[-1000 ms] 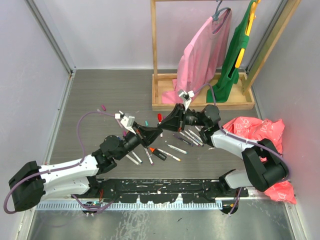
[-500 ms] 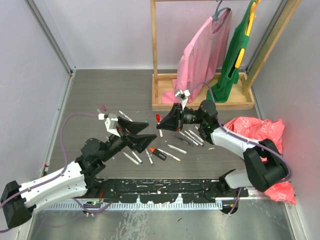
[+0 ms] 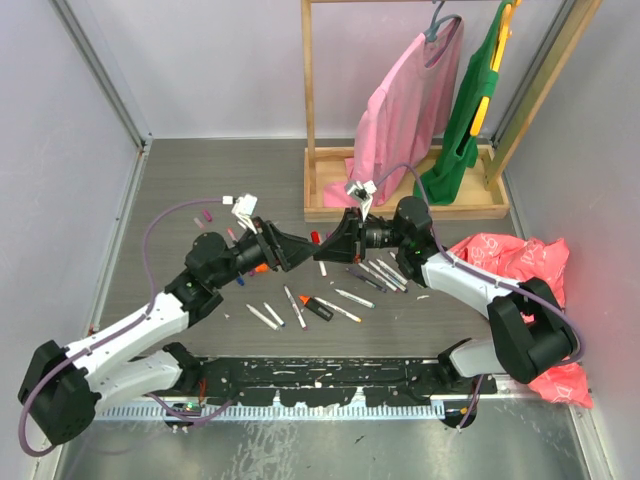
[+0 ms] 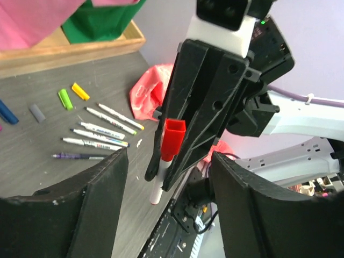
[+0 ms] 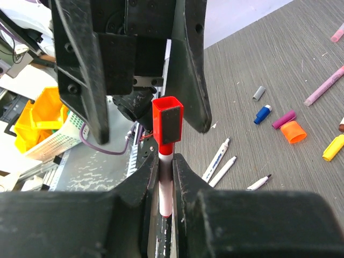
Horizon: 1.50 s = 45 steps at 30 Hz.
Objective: Open the pen caps
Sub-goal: Open the pen cap from the pen.
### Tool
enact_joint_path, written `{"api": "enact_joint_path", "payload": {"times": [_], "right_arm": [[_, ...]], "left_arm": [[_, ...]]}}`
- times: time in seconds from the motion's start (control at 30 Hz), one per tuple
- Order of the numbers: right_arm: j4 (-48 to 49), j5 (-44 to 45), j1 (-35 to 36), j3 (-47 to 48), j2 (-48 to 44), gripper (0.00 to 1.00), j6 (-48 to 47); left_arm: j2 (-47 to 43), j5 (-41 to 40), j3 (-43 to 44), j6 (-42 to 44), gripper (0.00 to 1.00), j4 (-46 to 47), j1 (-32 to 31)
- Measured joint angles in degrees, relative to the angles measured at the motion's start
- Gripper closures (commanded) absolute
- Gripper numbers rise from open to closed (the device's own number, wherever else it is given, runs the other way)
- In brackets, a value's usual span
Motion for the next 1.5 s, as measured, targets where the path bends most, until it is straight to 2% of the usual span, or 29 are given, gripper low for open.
{"api": "enact_joint_path", "payload": {"times": [0.17, 0.5, 0.7, 0.87, 0.93, 1.07, 1.27, 1.4, 1.5], "right_arm": [[-1.0, 0.0, 0.0, 0.0, 0.0, 0.99, -0.4], [-2.6, 0.0, 0.4, 0.2, 0.0, 0.99, -1.5], [-4.2, 0.2, 0.8, 0.6, 0.0, 0.99, -2.3], [-5.5, 0.6, 0.8, 0.8, 0.0, 0.98, -3.0], [-6.1, 0.8, 0.8, 1.1, 0.0, 0.93, -3.0], [-7.5, 1.2, 0.8, 1.3, 0.0, 0.75, -3.0], [-7.6, 1.1, 1.3, 1.5, 0.0, 0.69, -3.5], [-7.6, 1.2, 2.1, 1.5, 0.0, 0.70, -3.9], [-8.4, 1.1, 2.9, 1.8, 0.3, 0.86, -4.6]], "left_arm": [[2.3, 1.4, 0.0, -2.3, 0.47, -0.2, 0.0], [3.6, 0.2, 0.4, -3.8, 0.52, 0.0, 0.0], [5.8, 0.2, 1.3, -4.3, 0.68, 1.1, 0.0], [6.8, 0.8, 1.8, -4.7, 0.93, 2.1, 0.0], [7.0, 1.0, 1.9, -4.2, 1.00, 2.2, 0.0], [7.3, 1.3, 1.9, -2.9, 1.00, 2.1, 0.1], [7.2, 0.9, 1.8, -3.0, 1.00, 2.8, 0.2], [6.5, -0.1, 1.5, -3.0, 1.00, 3.7, 0.2], [5.2, -1.2, 0.9, -2.6, 1.00, 3.9, 0.2]]}}
